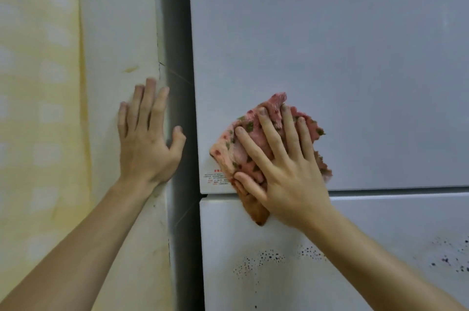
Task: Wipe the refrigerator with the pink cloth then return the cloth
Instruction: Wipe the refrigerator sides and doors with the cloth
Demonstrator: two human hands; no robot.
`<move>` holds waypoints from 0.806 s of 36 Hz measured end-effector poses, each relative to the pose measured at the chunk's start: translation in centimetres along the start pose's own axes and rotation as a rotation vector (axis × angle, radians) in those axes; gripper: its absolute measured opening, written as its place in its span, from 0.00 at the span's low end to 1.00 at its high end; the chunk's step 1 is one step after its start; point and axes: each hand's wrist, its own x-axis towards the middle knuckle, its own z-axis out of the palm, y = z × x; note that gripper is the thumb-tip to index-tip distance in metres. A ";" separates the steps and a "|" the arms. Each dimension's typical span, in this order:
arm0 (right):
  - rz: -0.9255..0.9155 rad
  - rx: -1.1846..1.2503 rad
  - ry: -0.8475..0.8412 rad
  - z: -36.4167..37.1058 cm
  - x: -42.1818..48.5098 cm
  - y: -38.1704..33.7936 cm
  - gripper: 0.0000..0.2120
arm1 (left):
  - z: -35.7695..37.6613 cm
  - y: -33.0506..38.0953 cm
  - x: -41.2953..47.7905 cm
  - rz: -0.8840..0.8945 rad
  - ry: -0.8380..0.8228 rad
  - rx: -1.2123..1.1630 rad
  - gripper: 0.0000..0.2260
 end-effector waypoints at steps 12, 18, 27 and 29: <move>-0.051 0.022 0.085 0.3 1.3 0.2 0.35 | 0.6 0.0 -0.5 -0.071 0.080 -0.088 0.31; 0.148 0.006 0.111 1.3 5.7 -3.9 0.36 | 0.5 0.0 -0.6 -0.058 0.073 -0.102 0.28; -0.072 0.015 0.050 1.1 0.9 -2.3 0.35 | 0.4 0.2 -0.7 -0.082 0.061 -0.119 0.31; -0.120 0.026 0.044 0.7 0.0 -0.5 0.36 | 0.3 0.1 -0.7 -0.081 0.069 -0.118 0.32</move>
